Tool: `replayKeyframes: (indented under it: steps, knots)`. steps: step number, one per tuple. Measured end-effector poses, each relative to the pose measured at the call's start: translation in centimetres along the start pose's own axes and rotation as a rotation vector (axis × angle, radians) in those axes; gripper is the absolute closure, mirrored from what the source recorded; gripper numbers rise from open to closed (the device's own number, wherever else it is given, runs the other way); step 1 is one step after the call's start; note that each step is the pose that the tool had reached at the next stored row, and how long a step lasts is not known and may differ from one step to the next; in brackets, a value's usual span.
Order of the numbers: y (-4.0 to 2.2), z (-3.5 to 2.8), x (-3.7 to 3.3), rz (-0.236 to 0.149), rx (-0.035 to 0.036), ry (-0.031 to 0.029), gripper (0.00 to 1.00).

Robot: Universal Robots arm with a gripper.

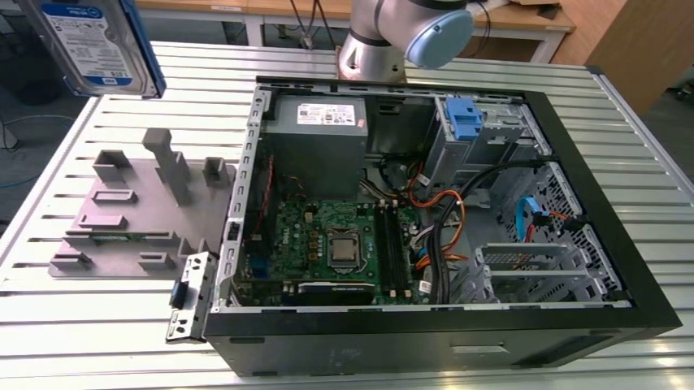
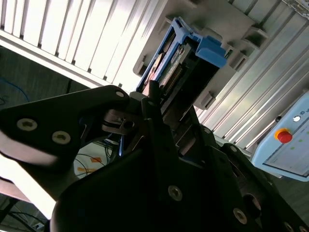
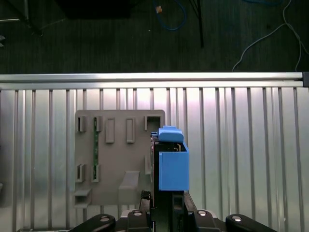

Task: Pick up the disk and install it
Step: 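Pick up the disk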

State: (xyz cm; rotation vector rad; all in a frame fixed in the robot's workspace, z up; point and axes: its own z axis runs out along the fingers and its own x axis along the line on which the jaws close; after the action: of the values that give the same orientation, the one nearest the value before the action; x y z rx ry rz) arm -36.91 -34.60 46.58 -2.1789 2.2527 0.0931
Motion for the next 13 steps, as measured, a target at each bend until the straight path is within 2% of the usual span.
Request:
replayKeyframes:
  steps: [13]
  knots:
    - [-4.15,-0.12,-0.14,0.0,-0.0028,0.0002,0.65]
